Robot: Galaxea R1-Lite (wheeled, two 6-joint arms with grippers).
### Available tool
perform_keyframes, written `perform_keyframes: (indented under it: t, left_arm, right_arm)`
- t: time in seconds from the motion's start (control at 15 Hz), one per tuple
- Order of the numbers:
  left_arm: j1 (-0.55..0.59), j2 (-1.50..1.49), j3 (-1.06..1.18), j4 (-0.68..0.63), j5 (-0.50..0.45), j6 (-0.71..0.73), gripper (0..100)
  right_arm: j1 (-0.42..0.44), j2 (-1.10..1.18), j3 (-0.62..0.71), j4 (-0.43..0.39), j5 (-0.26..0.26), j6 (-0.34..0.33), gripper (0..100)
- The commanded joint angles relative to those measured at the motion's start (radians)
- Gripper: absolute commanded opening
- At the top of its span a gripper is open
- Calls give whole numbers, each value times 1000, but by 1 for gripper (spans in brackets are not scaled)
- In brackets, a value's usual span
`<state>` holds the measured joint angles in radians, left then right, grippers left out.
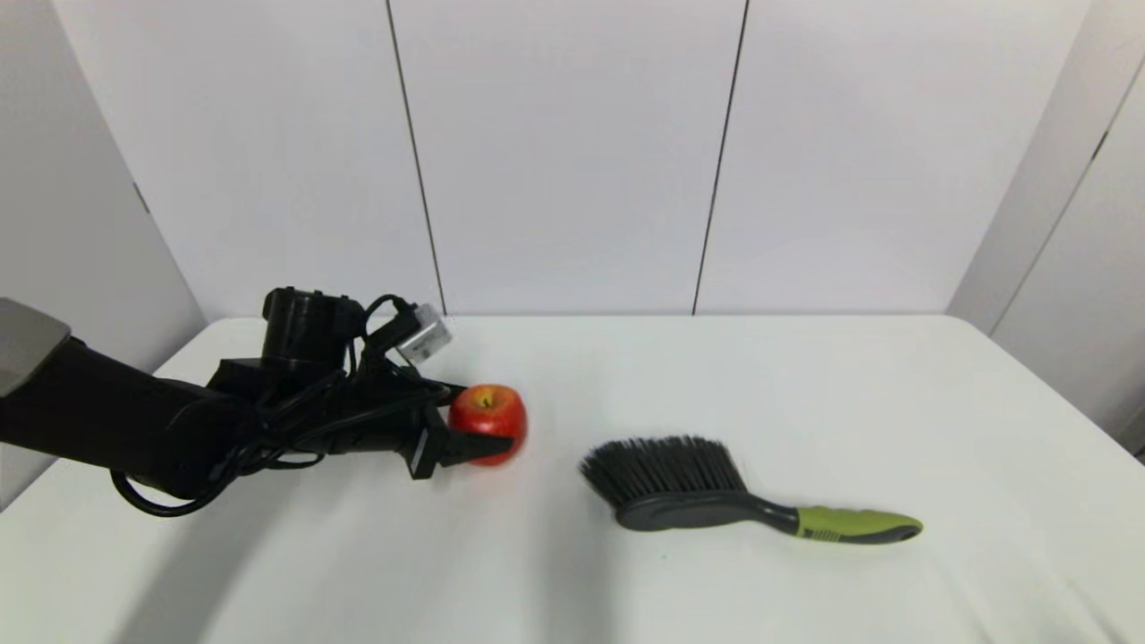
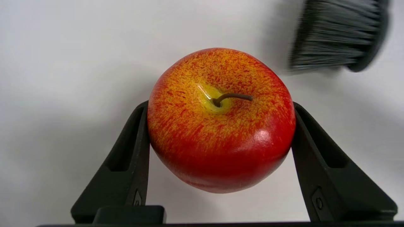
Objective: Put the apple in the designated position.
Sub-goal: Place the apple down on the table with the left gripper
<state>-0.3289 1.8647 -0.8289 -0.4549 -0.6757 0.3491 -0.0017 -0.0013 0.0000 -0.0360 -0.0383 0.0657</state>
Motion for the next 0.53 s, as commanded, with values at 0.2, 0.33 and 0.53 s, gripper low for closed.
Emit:
perform_keyframes:
  t: [0.2, 0.33, 0.53]
  left_arm:
    - [-107, 28, 7, 10, -65, 10, 0]
    - [-114, 28, 8, 12, -65, 17, 0]
    - [-107, 5, 37, 12, -64, 16, 0]
  right_arm:
    - [0, 1, 12, -1, 0, 0, 100]
    - [0, 1, 12, -1, 0, 0, 100]
    - [0, 1, 12, -1, 0, 0, 100]
